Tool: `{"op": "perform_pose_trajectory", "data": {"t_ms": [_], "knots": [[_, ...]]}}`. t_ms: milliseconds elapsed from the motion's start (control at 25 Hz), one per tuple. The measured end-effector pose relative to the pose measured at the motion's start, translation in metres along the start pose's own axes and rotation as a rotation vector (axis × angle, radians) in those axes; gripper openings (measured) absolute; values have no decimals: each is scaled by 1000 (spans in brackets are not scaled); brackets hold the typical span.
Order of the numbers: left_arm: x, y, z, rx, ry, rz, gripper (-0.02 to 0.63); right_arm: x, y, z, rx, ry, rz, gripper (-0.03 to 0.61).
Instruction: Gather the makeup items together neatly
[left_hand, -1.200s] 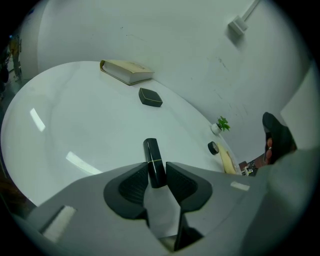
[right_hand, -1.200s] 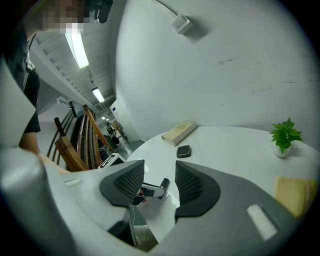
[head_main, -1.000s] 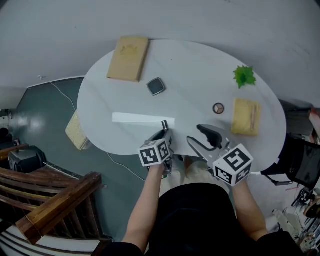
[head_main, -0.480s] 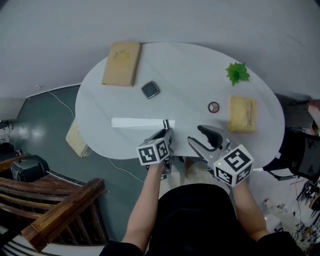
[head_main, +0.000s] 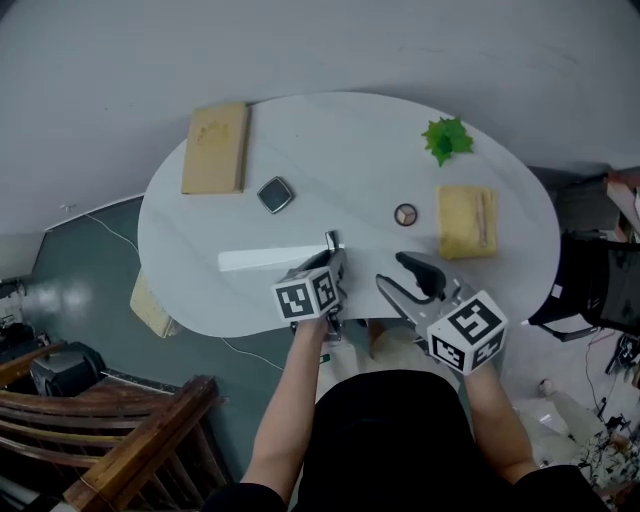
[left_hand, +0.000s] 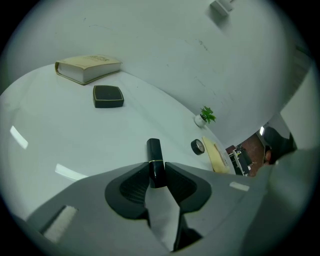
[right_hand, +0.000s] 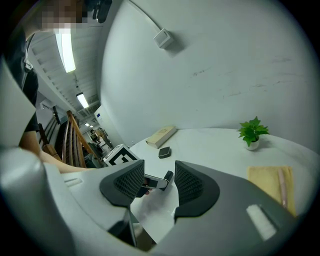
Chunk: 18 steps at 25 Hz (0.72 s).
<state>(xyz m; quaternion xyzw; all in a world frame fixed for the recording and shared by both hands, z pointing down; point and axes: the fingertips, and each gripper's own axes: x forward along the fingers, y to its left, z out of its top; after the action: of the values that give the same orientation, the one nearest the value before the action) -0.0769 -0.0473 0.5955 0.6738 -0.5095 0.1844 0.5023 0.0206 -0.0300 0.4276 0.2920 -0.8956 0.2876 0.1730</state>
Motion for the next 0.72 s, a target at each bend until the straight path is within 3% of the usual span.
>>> {"op": "perform_pose_trajectory", "data": {"t_ms": [720], "knots": [[39,-22,29,66,64,1,97,-19,-31,-3,65,-14,-83,188]]}}
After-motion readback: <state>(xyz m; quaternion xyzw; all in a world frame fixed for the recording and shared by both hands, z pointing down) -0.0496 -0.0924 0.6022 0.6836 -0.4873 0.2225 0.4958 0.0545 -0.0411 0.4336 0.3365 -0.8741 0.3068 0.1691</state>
